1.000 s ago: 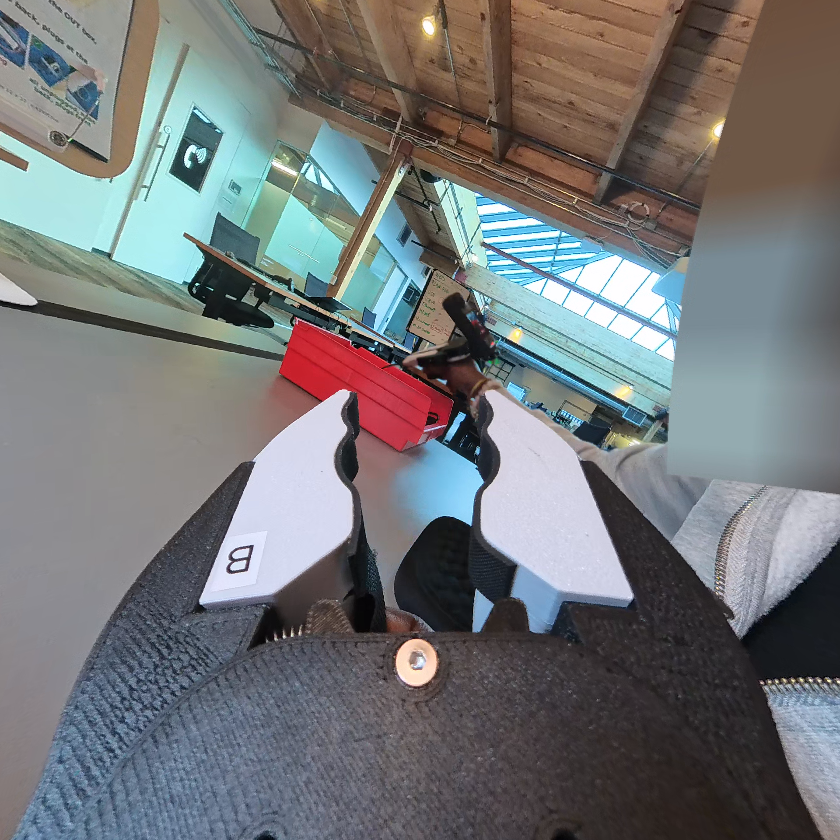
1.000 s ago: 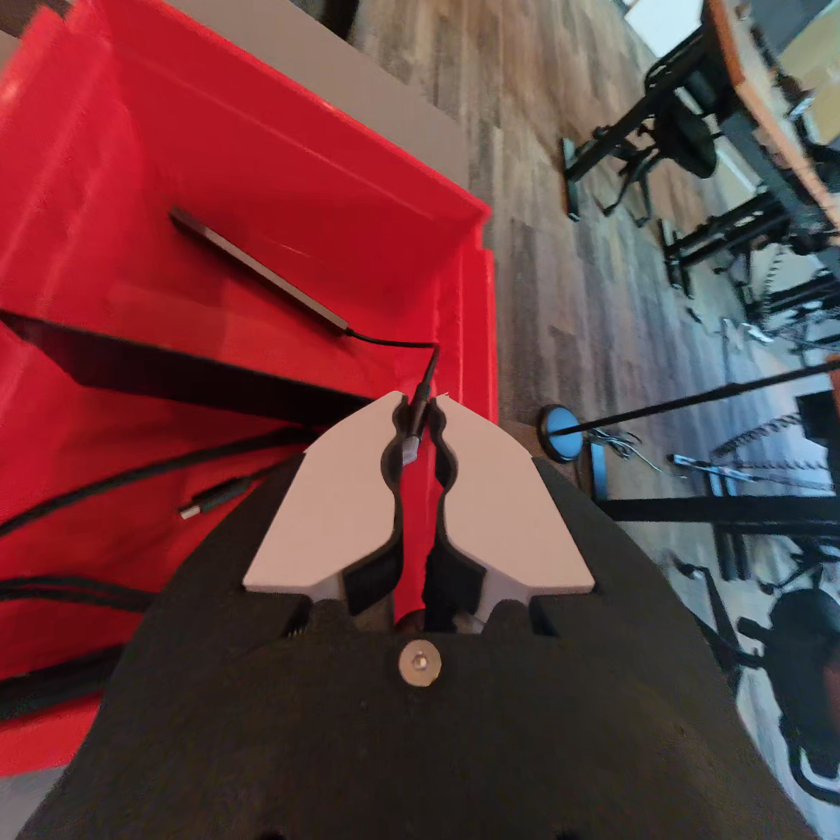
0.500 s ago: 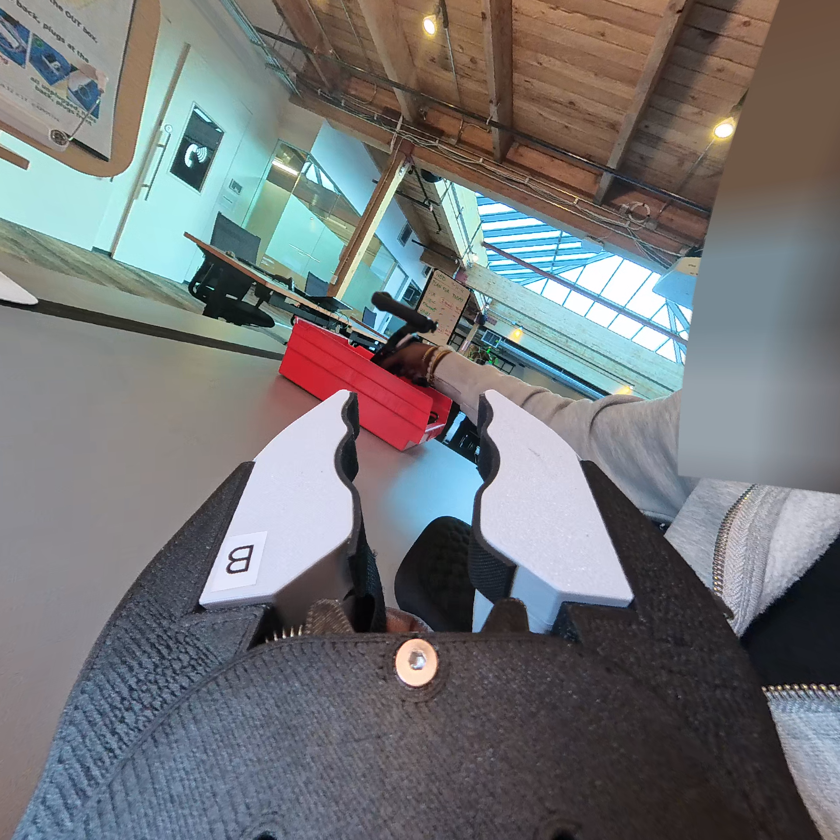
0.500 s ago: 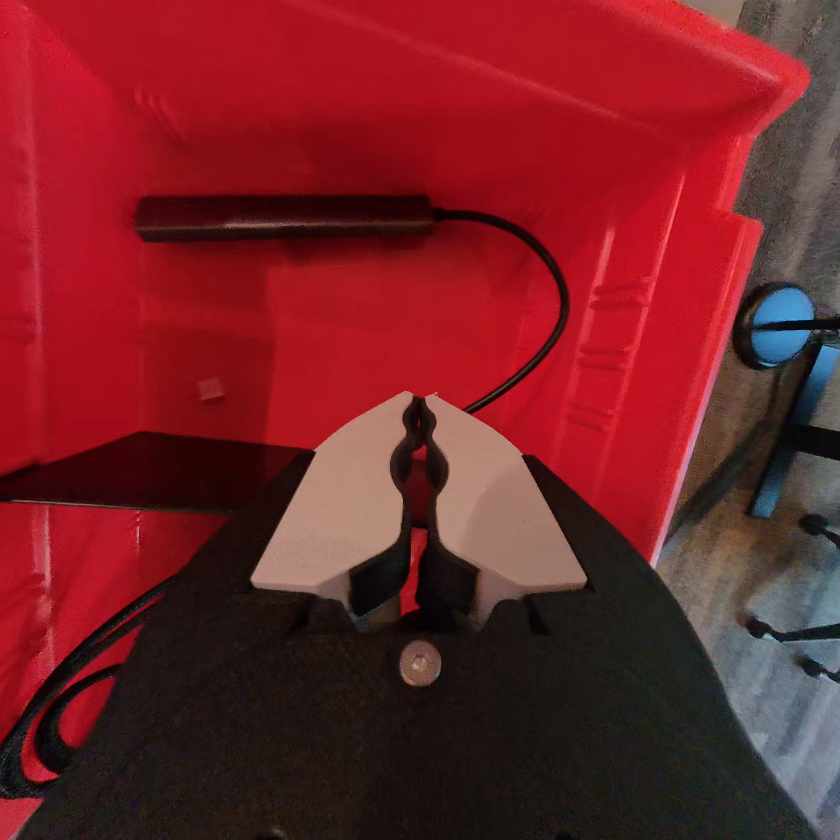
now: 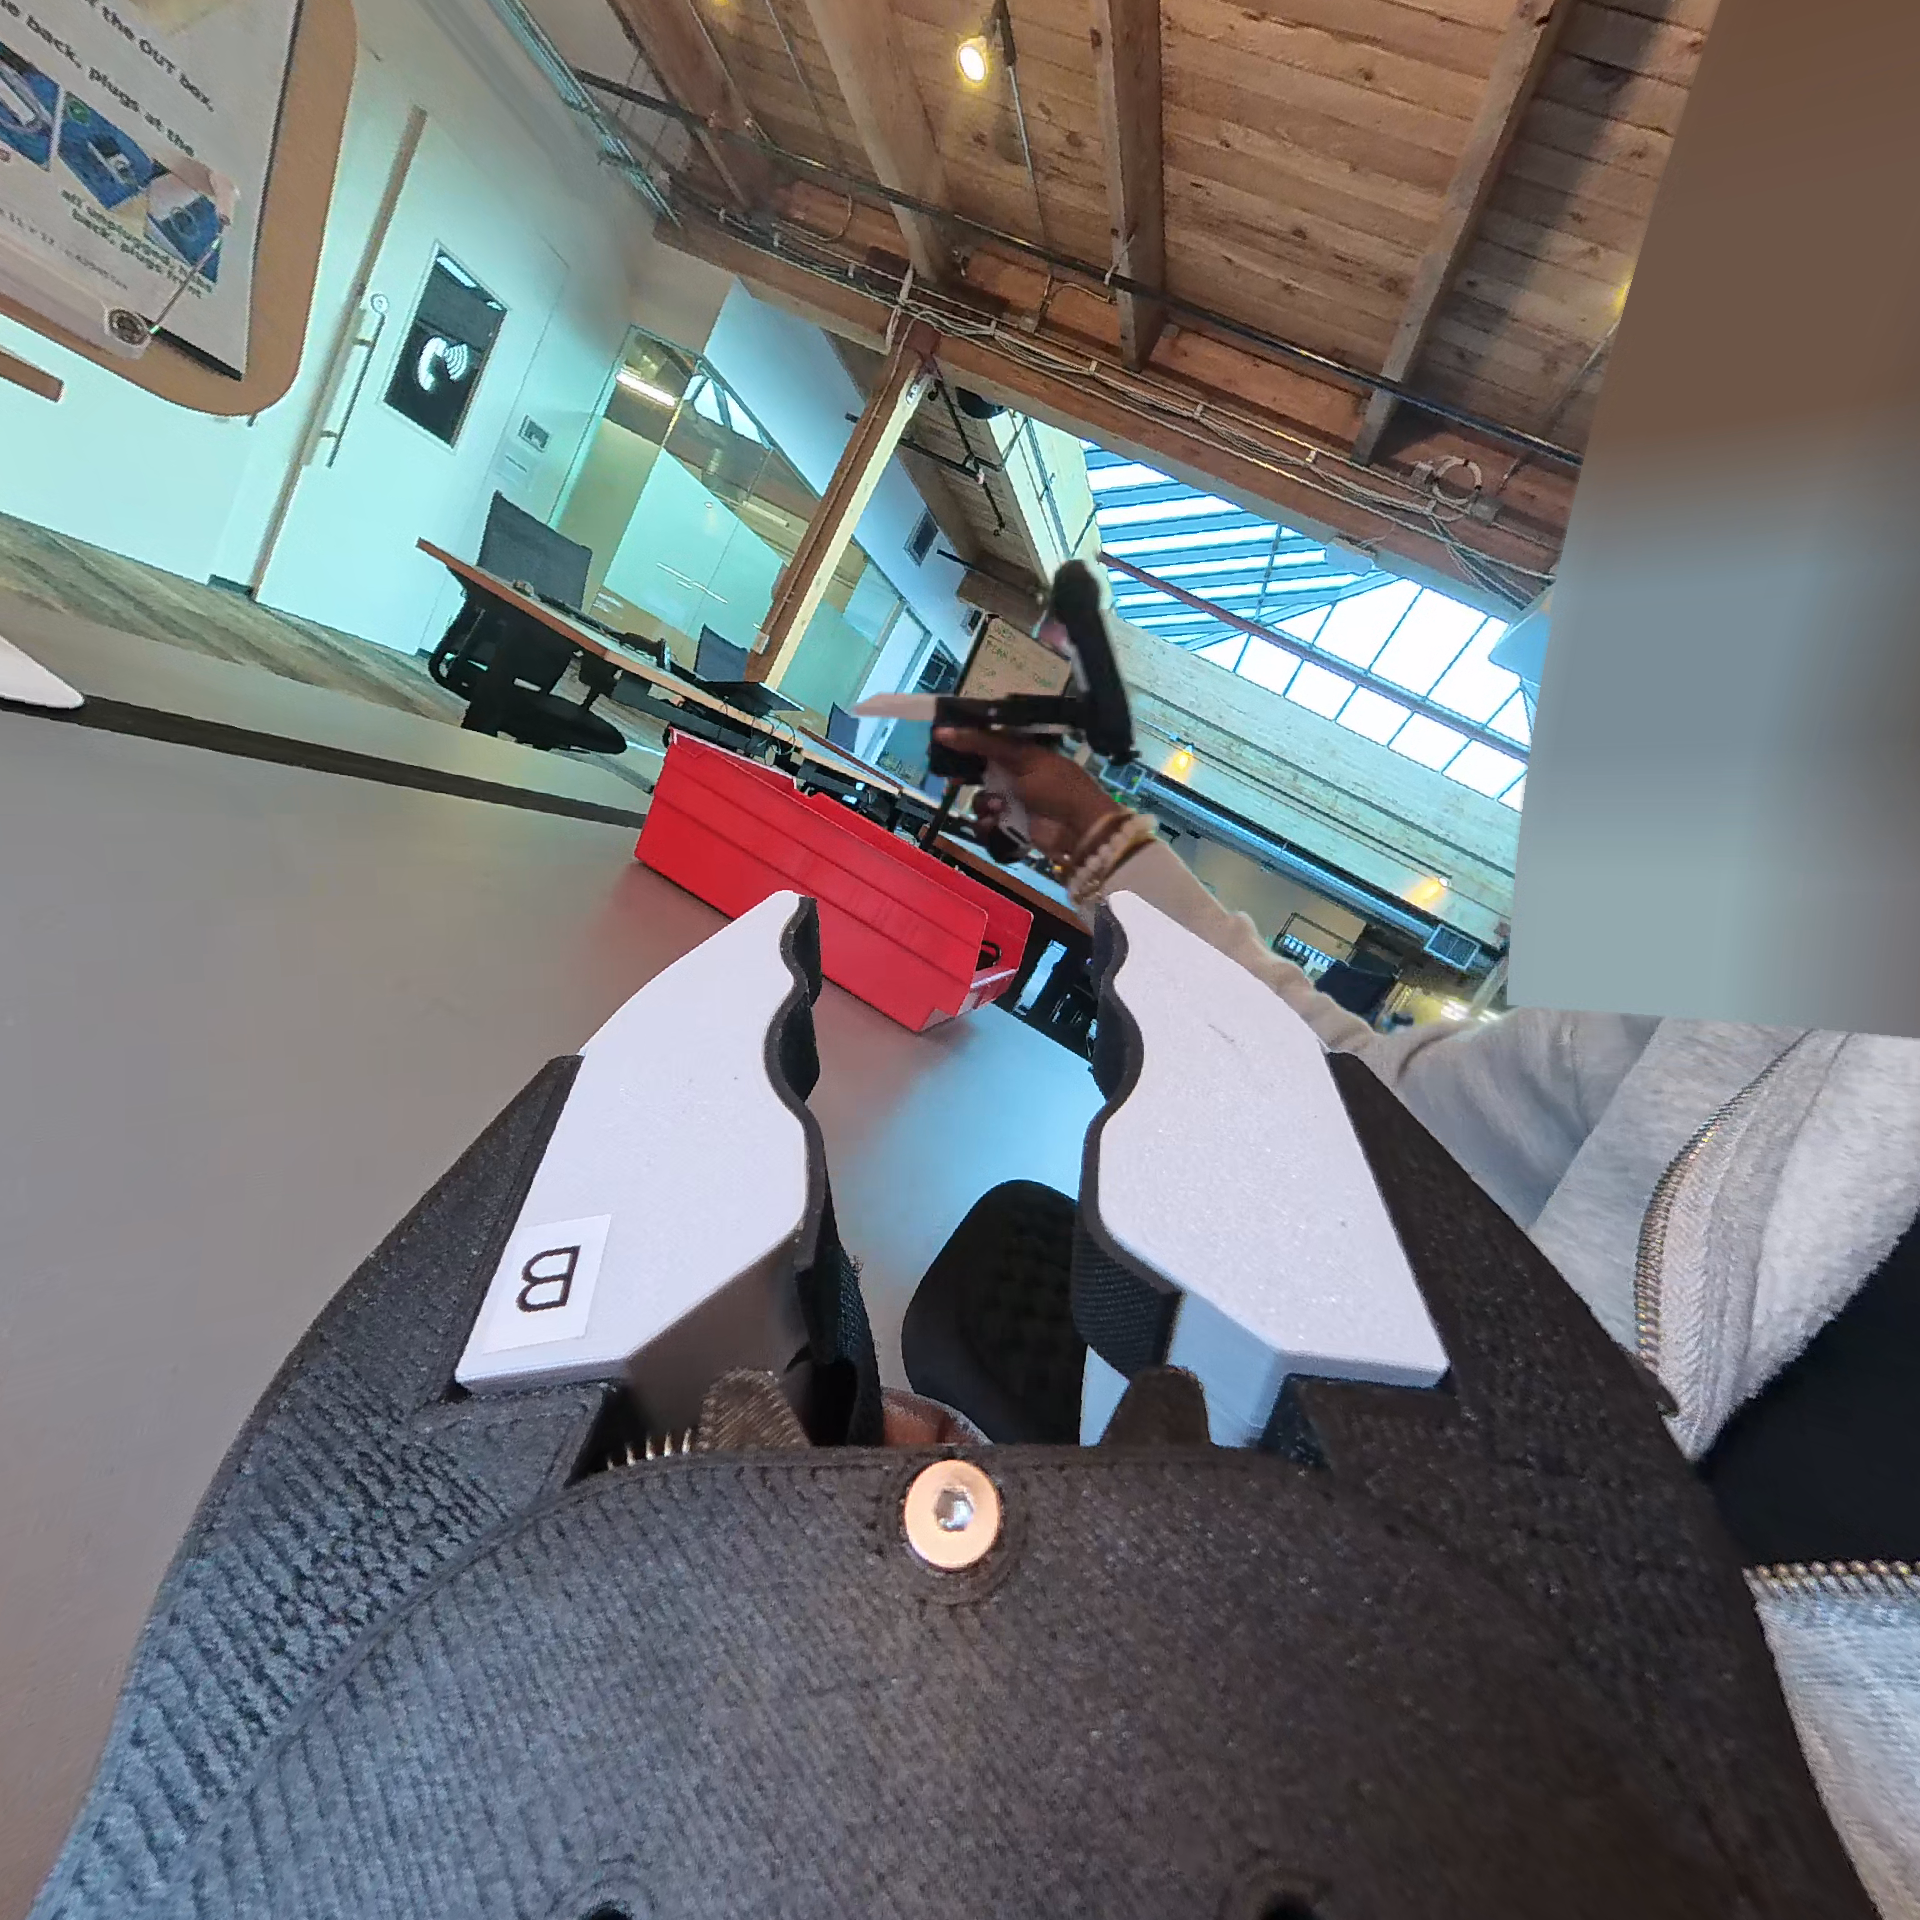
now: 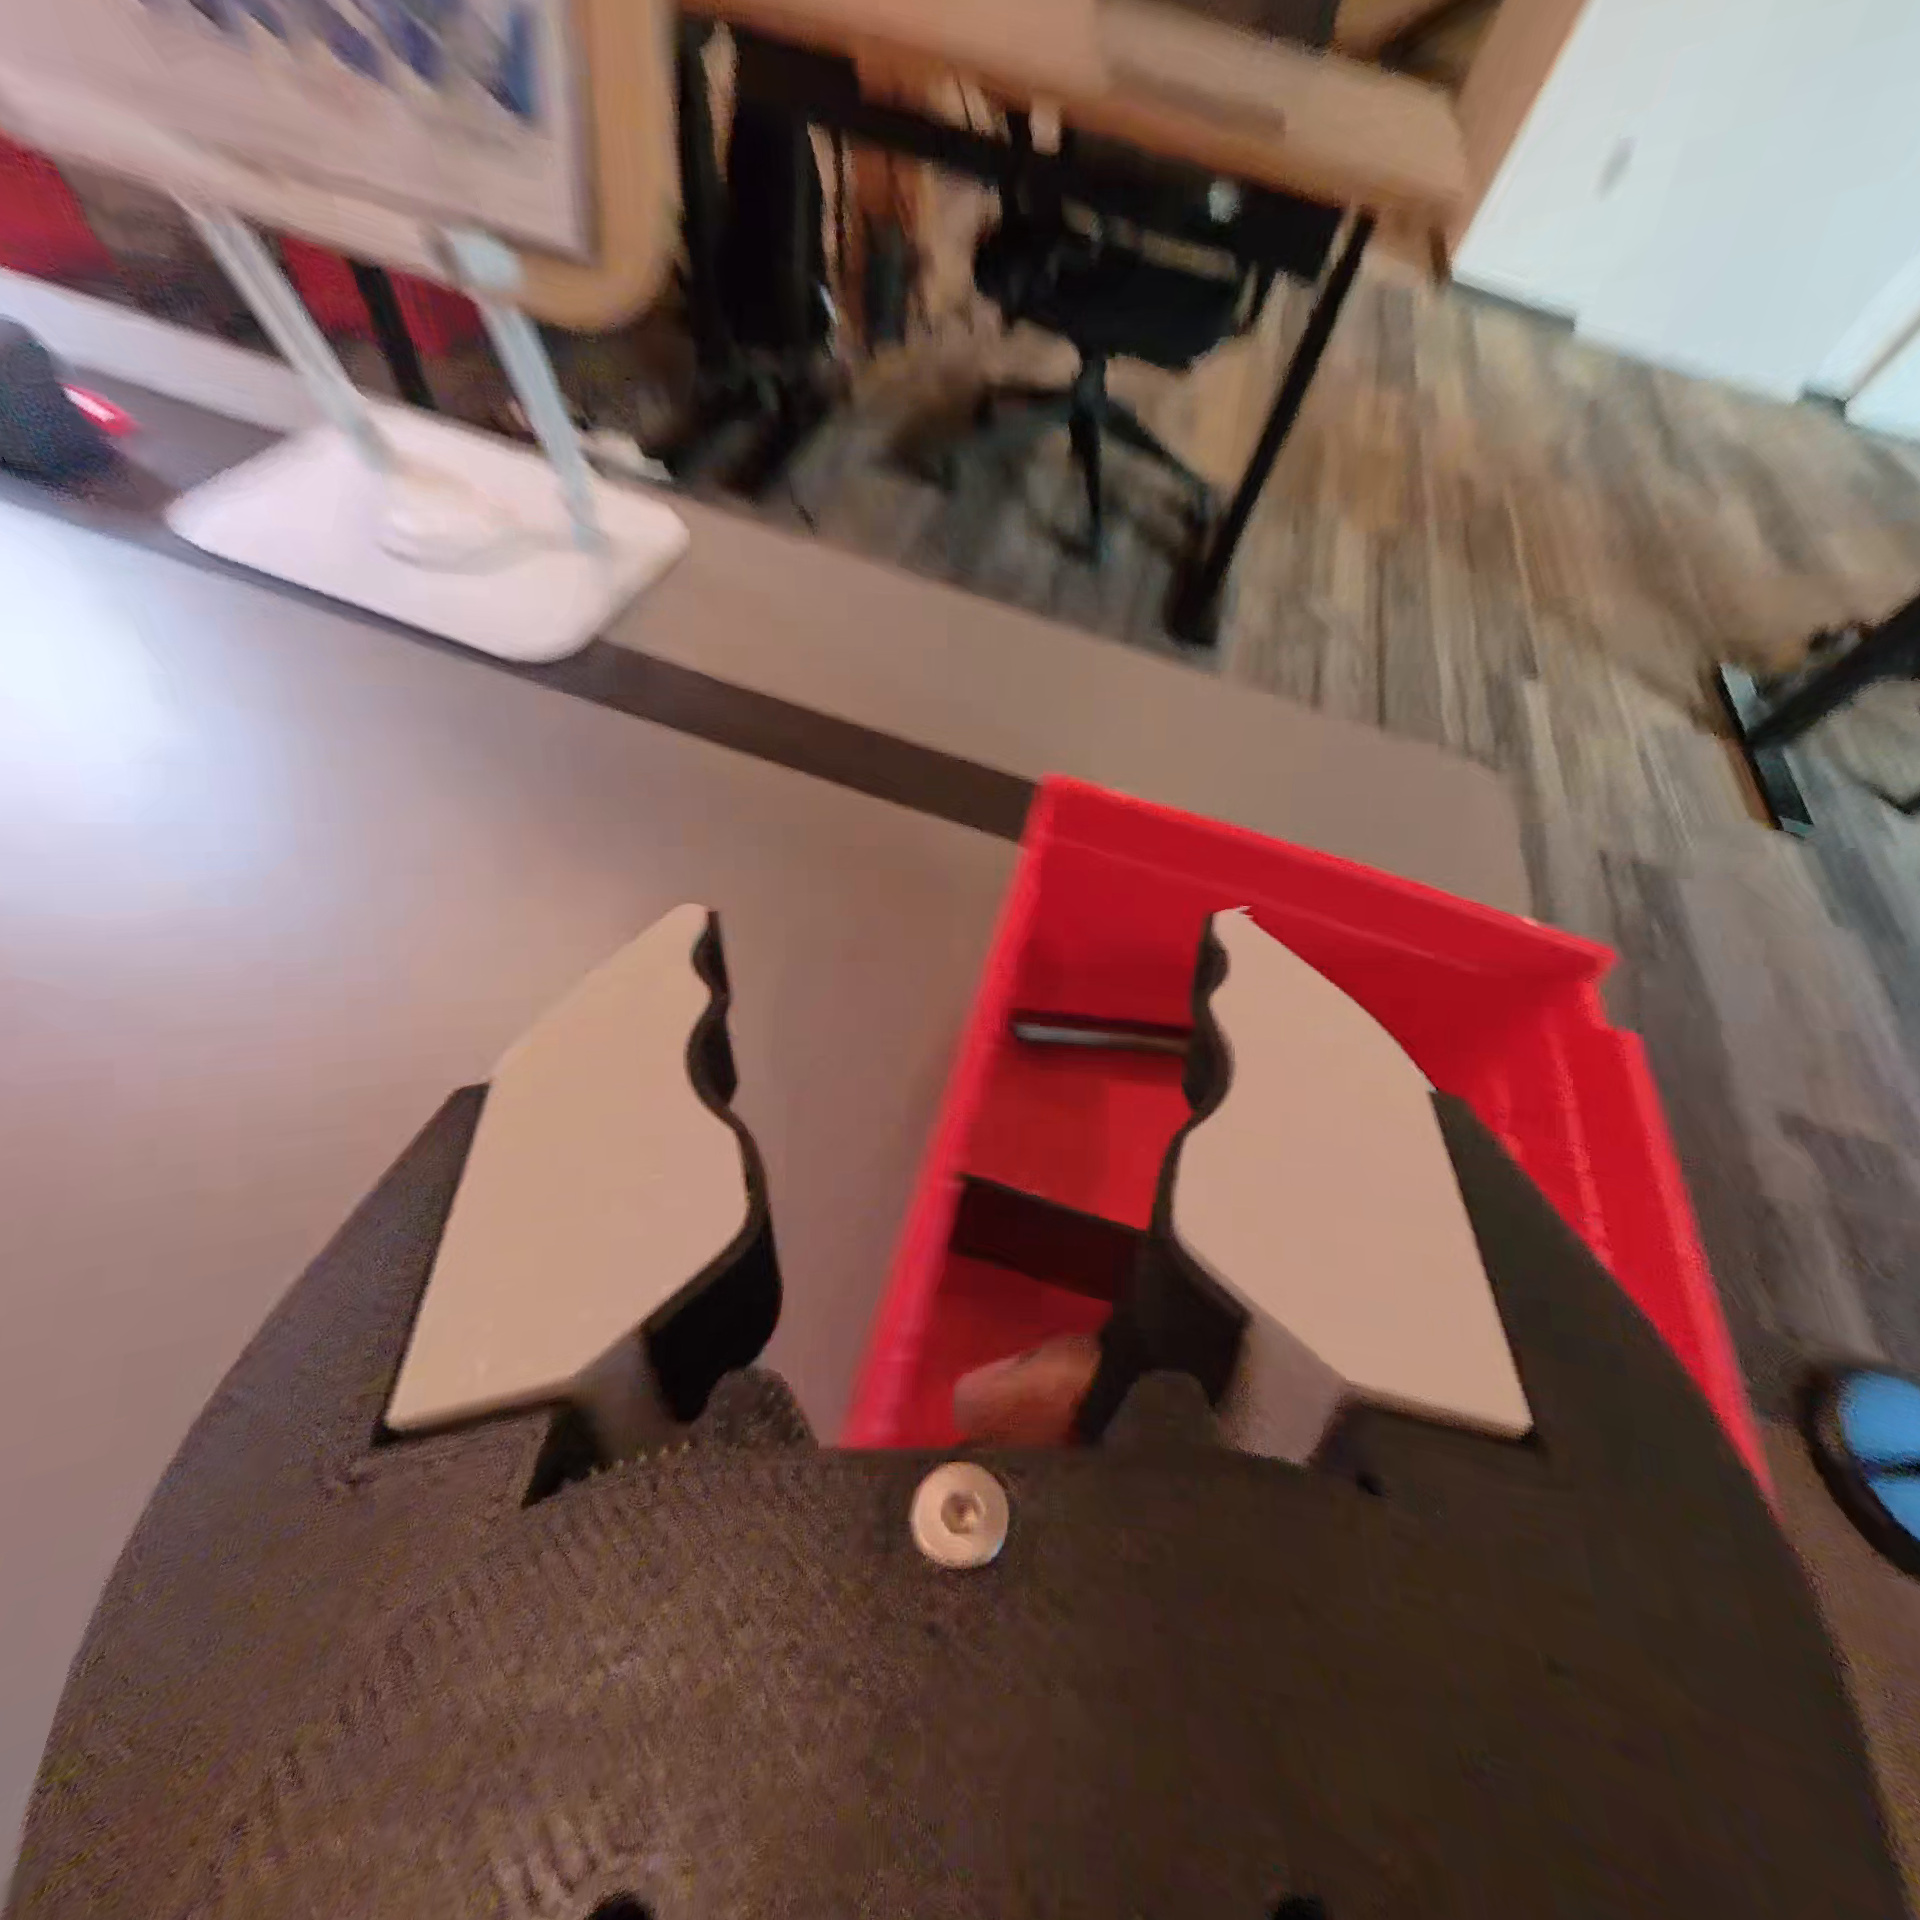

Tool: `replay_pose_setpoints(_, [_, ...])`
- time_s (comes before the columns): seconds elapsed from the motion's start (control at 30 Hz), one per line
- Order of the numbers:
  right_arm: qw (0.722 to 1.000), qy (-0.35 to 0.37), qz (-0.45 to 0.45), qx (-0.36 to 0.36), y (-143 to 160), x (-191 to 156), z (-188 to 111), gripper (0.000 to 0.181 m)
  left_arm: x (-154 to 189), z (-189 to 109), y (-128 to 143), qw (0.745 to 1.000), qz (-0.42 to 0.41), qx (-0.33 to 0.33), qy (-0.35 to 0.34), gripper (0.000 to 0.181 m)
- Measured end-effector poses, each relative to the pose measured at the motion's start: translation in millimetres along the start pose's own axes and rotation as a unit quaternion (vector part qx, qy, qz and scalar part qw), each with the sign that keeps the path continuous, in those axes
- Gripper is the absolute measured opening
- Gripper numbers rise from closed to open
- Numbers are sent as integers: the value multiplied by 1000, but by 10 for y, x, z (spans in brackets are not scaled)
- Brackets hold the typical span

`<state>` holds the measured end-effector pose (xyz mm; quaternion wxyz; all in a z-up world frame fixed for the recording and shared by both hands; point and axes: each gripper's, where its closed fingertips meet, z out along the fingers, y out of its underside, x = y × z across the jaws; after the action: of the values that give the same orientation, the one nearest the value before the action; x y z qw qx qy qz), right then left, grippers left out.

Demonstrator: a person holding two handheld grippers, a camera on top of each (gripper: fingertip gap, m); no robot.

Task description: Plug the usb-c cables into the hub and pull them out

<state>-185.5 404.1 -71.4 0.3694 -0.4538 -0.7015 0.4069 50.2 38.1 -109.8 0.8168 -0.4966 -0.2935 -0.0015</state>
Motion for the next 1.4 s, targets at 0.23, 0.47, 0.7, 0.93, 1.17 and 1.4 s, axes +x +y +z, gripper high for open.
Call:
replay_pose_setpoints(0.23, [987,-86,36,130,-132,-1422,-802,105,36,4,13,1000,16,-3,2,50])
replay_pose_setpoints(0.47, [949,-106,128,269,101,-2139,-1047,85,200,3,-11,999,9,-10,30,51])
replay_pose_setpoints(0.7, [948,-176,99,248,315,-2559,-736,97,566,-265,-735,997,35,-18,68,52])
replay_pose_setpoints(0.93, [950,-157,72,260,317,-2541,-762,91,-539,-1088,-1517,942,168,-216,-195,63])
replay_pose_setpoints(1.17, [951,-151,57,264,318,-2535,-766,88,-1806,-1926,-1491,844,19,-344,-411,89])
replay_pose_setpoints(1.4, [957,-130,19,259,348,-2532,-749,85,-2402,-2221,-1186,805,-43,-367,-464,75])
